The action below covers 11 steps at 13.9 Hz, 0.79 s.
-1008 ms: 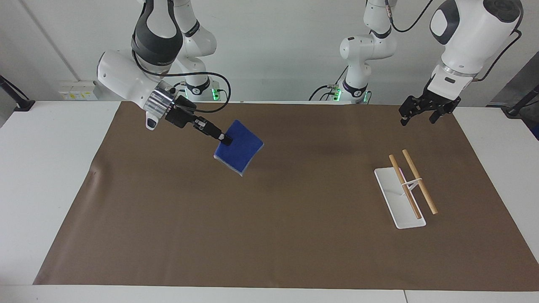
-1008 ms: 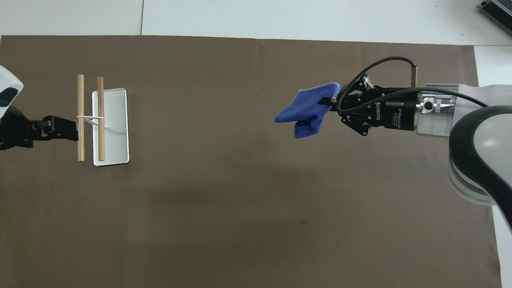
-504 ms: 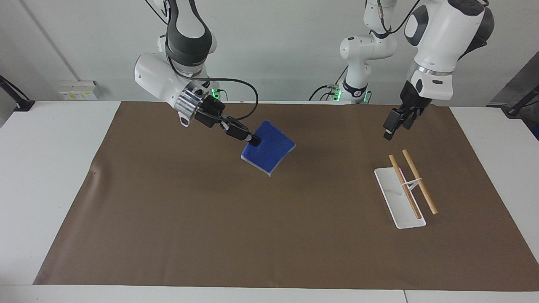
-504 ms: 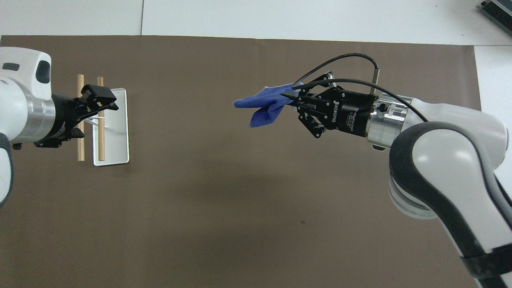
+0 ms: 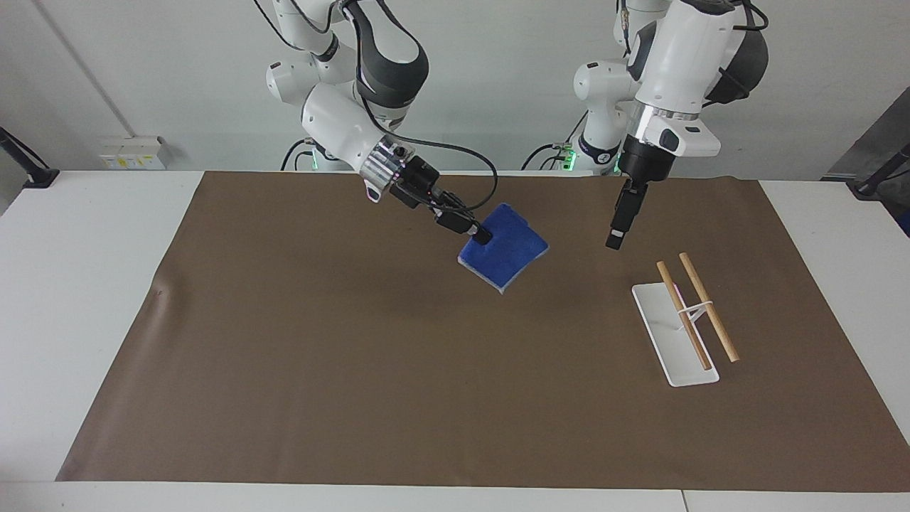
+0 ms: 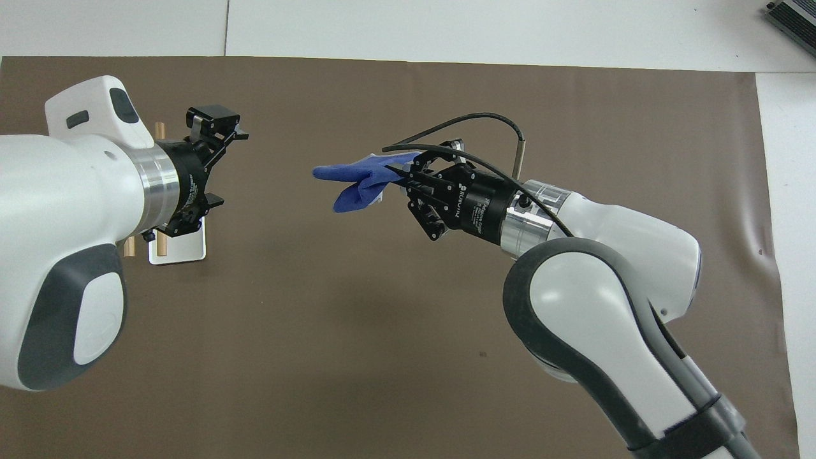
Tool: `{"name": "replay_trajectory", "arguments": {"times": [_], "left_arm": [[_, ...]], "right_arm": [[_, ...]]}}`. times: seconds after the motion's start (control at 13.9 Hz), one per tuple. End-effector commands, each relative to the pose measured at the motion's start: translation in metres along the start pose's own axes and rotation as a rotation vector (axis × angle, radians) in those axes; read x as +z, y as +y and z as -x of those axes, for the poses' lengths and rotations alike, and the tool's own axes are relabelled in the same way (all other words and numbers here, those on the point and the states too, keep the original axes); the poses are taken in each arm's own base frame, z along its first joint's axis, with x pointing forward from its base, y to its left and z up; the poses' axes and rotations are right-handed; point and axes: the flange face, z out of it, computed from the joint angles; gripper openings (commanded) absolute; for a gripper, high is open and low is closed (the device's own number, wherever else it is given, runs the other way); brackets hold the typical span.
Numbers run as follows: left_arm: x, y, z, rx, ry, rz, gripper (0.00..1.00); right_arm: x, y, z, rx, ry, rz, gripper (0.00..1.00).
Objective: Right arm passes towel to left arm to hang
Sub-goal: 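Carry the towel with the right gripper while the left gripper approaches it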
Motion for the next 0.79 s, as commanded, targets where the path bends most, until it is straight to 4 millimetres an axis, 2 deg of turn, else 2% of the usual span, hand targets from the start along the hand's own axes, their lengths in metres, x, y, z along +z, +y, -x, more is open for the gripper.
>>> {"name": "replay_trajectory", "arguments": {"times": [0.0,0.07,0.22,0.72], "left_arm": [[0.009,-0.01,0.01,-0.111,0.0,0.039,1.0],[0.021,-0.014,0.016,-0.145,-0.001,0.06,1.0],[0.031,-0.017,0.029,-0.194,-0.007,0.082,1.0],[0.037,-0.012,0.061,-0.308,-0.043,0.105,1.0]], "right_arm": [[0.007,0.009,0.002,0.064,-0.022,-0.016,0.0],[0.007,0.009,0.002,0.07,-0.024,-0.018,0.0],[0.008,0.01,0.001,0.063,-0.021,-0.017,0.0],[0.009,0.012,0.003,0.072,-0.012,-0.024,0.0]]}}
